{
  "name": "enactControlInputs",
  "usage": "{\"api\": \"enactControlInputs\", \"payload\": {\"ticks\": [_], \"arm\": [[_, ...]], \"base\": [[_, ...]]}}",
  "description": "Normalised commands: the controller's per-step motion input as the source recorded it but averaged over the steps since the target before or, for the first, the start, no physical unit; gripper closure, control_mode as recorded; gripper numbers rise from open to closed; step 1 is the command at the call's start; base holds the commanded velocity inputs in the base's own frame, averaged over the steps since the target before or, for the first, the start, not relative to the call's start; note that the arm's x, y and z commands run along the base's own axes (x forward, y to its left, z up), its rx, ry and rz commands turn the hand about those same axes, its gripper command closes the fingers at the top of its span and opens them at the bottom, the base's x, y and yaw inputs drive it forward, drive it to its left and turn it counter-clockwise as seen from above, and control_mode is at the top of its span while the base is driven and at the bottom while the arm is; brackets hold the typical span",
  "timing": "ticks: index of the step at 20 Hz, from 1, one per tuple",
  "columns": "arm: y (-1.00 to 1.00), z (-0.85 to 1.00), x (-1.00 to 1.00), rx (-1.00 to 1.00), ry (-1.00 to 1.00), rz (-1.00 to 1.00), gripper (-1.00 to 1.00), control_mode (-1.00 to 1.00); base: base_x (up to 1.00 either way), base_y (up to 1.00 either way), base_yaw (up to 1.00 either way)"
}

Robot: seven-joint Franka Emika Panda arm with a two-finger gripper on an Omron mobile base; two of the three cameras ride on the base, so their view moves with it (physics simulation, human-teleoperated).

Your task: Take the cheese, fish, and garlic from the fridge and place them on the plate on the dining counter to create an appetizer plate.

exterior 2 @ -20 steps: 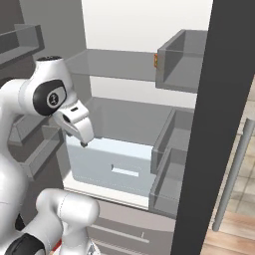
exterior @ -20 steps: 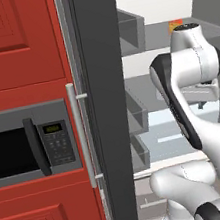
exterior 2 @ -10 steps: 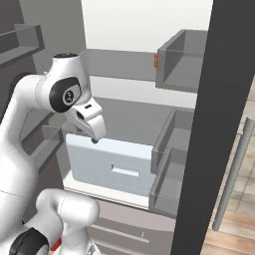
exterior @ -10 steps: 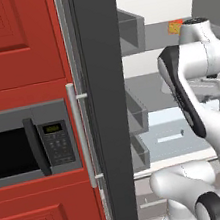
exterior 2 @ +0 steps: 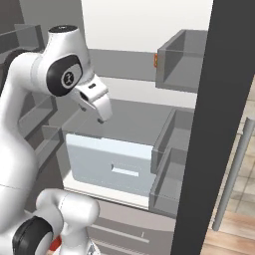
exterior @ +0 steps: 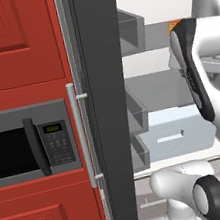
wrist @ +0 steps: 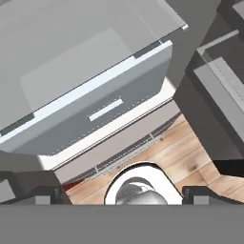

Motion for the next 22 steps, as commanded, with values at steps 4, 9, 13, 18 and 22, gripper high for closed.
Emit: {"api": "enactControlInputs", "payload": {"ticks": [4, 9, 13, 18, 22], "arm": [[0.0, 0.63, 0.16, -0.06, -0.21, 0.0, -1.0, -1.0], [-0.03, 0.4, 0.36, -0.11, -0.25, 0.0, -1.0, -1.0], [-0.06, 0.13, 0.54, -0.14, -0.26, 0.0, -1.0, -1.0], [-0.21, 0.07, 0.59, -0.13, -0.14, 0.0, -1.0, -1.0], [-0.37, 0.13, 0.62, -0.07, -0.02, 0.0, -1.0, -1.0]], "base": [[0.0, 0.0, 0.0], [0.0, 0.0, 0.0], [0.0, 0.0, 0.0], [0.0, 0.0, 0.0], [0.0, 0.0, 0.0]]}}
